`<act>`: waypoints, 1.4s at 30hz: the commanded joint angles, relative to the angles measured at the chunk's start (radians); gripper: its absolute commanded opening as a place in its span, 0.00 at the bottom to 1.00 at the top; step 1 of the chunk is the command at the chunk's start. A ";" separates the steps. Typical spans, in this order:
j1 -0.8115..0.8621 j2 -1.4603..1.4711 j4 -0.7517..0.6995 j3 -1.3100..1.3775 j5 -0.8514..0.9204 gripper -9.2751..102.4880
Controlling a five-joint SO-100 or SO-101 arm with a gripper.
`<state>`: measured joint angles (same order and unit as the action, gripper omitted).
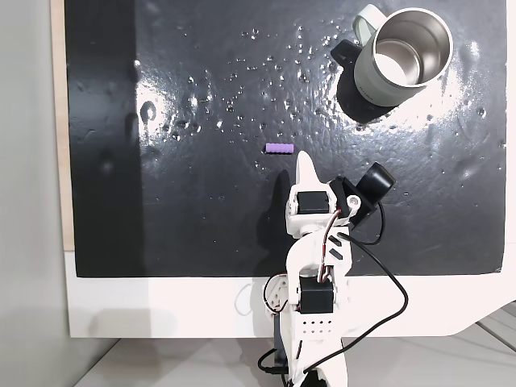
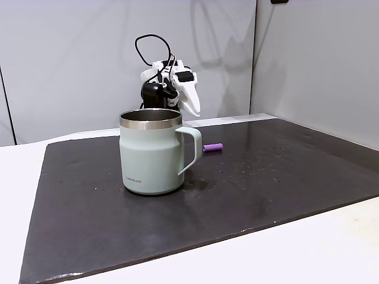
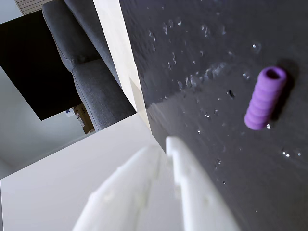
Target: Grasp a pengrip and put it in the cup.
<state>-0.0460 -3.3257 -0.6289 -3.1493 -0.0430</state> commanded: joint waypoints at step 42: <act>-0.091 0.867 -0.618 1.008 -0.106 0.27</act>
<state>-0.1457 -2.5495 -1.2164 -2.2657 -0.1166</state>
